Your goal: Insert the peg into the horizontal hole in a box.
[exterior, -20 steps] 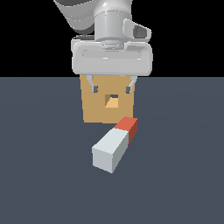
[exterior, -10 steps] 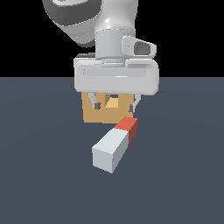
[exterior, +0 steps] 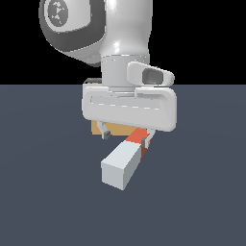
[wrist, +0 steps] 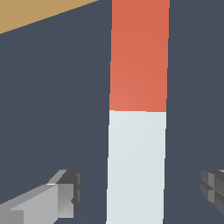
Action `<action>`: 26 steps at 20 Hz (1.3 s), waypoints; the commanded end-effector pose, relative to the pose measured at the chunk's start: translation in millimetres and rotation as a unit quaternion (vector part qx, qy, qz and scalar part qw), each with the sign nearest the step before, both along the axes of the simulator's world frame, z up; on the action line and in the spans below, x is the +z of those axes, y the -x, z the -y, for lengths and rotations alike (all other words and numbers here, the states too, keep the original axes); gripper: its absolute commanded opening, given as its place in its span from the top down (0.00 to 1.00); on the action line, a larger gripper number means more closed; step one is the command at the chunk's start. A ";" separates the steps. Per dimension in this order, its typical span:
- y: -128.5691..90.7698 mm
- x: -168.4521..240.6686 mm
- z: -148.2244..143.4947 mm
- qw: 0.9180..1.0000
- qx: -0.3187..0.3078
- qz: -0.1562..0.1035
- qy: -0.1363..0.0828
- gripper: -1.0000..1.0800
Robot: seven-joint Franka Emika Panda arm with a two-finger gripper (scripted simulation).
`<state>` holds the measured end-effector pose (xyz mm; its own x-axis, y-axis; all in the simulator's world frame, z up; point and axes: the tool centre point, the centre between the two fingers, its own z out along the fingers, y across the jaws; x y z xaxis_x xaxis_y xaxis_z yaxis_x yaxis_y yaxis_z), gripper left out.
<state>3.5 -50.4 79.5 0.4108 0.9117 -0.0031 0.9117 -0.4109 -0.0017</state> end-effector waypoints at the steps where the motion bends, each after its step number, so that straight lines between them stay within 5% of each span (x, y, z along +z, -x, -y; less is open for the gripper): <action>1: 0.2 -3.9 2.8 1.000 -0.012 0.001 -0.001 0.04; 21: 0.5 -54.9 3.1 1.000 -0.014 0.001 -0.001 0.04; 22: 0.5 -54.9 3.1 1.000 -0.014 0.001 -0.001 1.00; 26: 0.5 -54.9 3.1 1.000 -0.014 0.001 -0.001 1.00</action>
